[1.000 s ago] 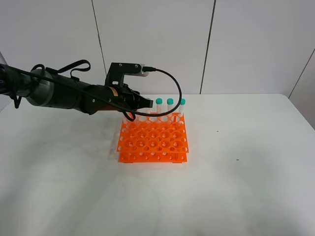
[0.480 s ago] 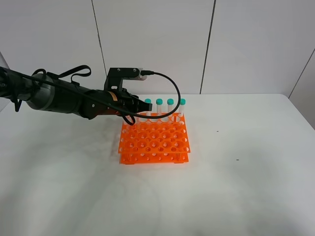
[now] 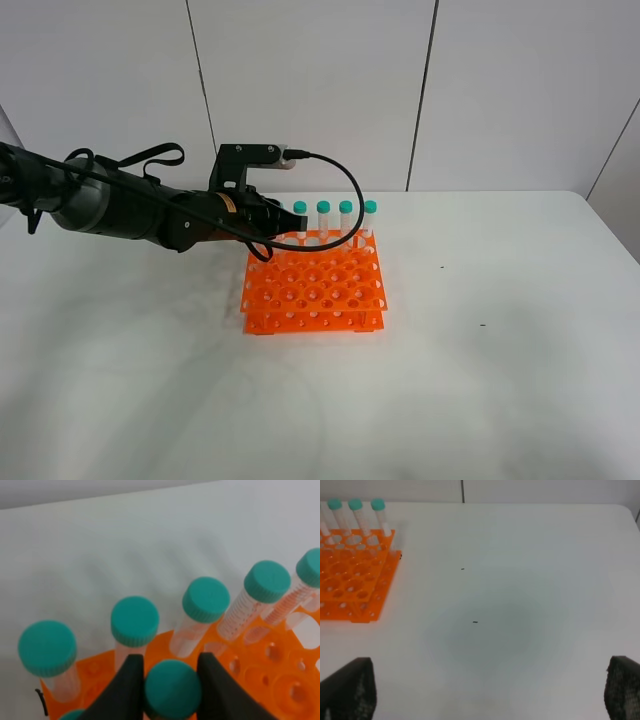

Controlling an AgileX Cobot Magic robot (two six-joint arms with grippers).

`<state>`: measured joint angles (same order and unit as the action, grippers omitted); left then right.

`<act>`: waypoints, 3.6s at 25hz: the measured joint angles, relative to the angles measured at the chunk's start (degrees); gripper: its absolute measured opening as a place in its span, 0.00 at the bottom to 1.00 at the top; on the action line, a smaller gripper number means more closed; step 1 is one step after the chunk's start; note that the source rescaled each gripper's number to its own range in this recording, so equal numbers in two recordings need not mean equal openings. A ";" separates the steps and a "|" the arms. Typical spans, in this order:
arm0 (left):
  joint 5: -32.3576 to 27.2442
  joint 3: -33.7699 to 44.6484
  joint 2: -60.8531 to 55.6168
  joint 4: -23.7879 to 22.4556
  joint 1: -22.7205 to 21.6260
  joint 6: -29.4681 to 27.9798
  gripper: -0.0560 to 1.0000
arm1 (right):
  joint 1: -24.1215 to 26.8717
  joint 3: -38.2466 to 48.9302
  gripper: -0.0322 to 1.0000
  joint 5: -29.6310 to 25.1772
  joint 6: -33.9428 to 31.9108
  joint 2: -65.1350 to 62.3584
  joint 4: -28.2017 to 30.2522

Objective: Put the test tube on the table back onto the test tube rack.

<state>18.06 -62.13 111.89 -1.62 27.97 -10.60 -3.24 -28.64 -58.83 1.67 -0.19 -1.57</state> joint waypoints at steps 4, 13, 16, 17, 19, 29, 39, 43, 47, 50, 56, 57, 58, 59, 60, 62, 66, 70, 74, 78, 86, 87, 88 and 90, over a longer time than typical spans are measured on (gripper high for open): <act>1.16 0.41 0.00 0.00 0.00 1.81 0.06 | 0.00 0.00 1.00 0.00 0.00 0.00 0.00; 1.69 0.41 0.73 0.00 0.00 2.62 0.06 | 0.00 0.00 1.00 0.00 0.00 0.00 0.00; 2.35 0.34 1.79 0.00 0.00 2.62 0.06 | 0.00 0.00 1.00 0.00 0.00 0.00 0.00; 2.35 0.34 1.79 0.00 0.00 2.62 0.06 | 0.00 0.00 1.00 0.00 0.00 0.00 0.00; 2.51 0.34 1.86 0.00 0.00 2.62 0.06 | 0.00 0.00 1.00 0.00 0.00 0.00 0.00; 2.58 0.34 1.86 0.00 0.00 2.62 0.06 | 0.00 0.00 1.00 0.00 0.00 0.00 0.00; 1.22 0.34 -1.13 0.00 0.00 2.53 0.22 | 0.00 0.00 1.00 0.00 0.00 0.00 0.00; 1.09 0.34 -2.65 -0.32 0.00 2.53 0.23 | 0.00 0.00 1.00 0.00 0.00 0.00 0.00; 0.75 0.34 -4.65 -1.51 0.61 2.50 0.30 | 0.00 0.00 1.00 0.00 0.00 0.00 0.00; 0.66 0.34 -7.26 -1.65 1.28 2.50 0.43 | 0.00 0.00 1.00 0.00 0.00 0.00 0.00; -8.28 0.34 -15.27 -2.21 1.91 2.50 0.63 | 0.00 0.00 1.00 0.00 0.00 0.00 0.00; -10.88 0.28 -16.85 -2.37 1.94 2.55 0.72 | 0.00 0.00 1.00 0.00 0.00 0.00 0.00; -13.67 0.21 -18.41 -2.44 1.96 2.55 0.79 | 0.00 0.00 1.00 0.00 0.00 0.00 0.00; -18.46 0.09 -19.62 -2.45 1.96 2.55 0.85 | 0.00 0.00 1.00 0.00 0.00 0.00 0.00; -23.15 0.09 -20.88 -2.39 1.96 2.28 0.88 | 0.00 0.00 1.00 0.00 0.00 0.00 0.00; -33.35 -0.12 -22.30 -0.93 1.39 1.77 0.92 | 0.00 0.00 1.00 0.00 0.00 0.00 0.00; -52.99 -1.74 -20.65 3.50 -2.03 6.45 0.94 | 0.00 0.00 1.00 0.00 0.00 0.00 0.00; -64.59 -4.19 -16.49 5.66 -5.51 14.33 0.95 | 0.00 0.00 1.00 0.00 0.00 0.00 0.00; -68.51 -5.11 -15.14 4.66 -6.37 15.64 0.95 | 0.00 0.00 1.00 0.00 0.00 0.00 0.00; -68.49 -5.24 -15.14 4.97 -7.33 15.16 0.96 | 0.00 0.00 1.00 0.00 0.00 0.00 0.00; -76.07 -5.24 -14.96 5.78 -25.07 14.92 0.96 | 0.00 0.00 1.00 0.00 0.00 0.00 0.00; -77.38 -5.24 -14.96 5.72 -26.99 14.83 0.96 | 0.00 0.00 1.00 0.00 0.00 0.00 0.00; -78.57 -5.17 -15.23 5.59 -28.42 14.61 0.97 | 0.00 0.00 1.00 0.00 0.00 0.00 0.00; -79.68 -4.03 -17.06 5.56 -29.61 14.29 0.96 | 0.00 0.00 1.00 0.00 0.00 0.00 0.00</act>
<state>-61.61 -66.17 94.83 3.95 -1.64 3.69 -3.24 -28.64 -58.83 1.67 -0.19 -1.57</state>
